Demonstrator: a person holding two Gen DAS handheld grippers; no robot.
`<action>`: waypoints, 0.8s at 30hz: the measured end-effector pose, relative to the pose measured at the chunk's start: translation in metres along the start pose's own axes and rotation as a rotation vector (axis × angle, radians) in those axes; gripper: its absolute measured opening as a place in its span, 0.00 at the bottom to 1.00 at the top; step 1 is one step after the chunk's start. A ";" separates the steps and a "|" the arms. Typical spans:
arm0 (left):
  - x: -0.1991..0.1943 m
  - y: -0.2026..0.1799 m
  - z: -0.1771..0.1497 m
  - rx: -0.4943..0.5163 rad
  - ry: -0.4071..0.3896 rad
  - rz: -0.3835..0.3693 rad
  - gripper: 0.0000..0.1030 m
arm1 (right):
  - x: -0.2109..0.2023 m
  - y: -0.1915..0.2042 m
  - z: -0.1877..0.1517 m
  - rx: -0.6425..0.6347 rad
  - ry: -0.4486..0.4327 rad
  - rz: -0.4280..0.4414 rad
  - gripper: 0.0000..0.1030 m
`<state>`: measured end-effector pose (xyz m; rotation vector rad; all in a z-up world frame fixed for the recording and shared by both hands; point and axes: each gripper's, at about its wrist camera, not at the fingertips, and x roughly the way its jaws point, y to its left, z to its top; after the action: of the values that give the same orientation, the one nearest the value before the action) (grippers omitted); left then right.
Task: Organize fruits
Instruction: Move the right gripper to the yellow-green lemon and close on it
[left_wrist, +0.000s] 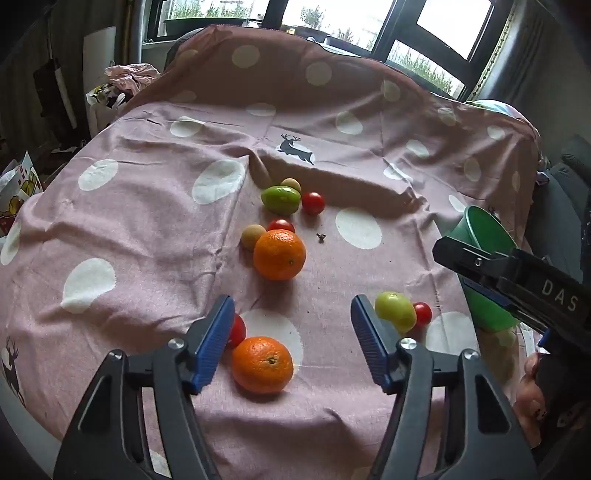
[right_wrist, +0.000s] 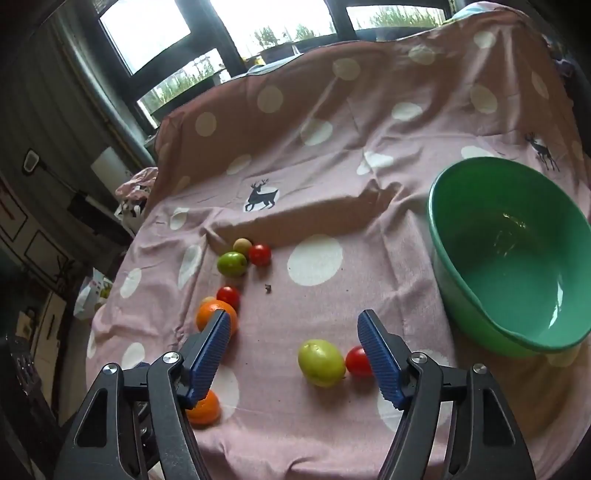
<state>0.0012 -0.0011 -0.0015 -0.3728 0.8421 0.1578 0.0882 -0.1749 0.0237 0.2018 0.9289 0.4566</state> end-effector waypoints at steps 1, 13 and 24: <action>0.002 -0.001 -0.001 0.002 0.011 -0.007 0.56 | 0.001 -0.004 -0.001 0.013 0.013 0.011 0.61; 0.032 -0.024 -0.008 0.049 0.089 -0.096 0.48 | 0.015 -0.019 -0.006 0.066 0.109 0.076 0.52; 0.042 -0.048 -0.019 0.081 0.151 -0.132 0.45 | 0.025 -0.032 -0.008 0.096 0.152 0.091 0.51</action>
<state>0.0294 -0.0535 -0.0318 -0.3664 0.9663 -0.0268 0.1038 -0.1917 -0.0102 0.3012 1.0947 0.5169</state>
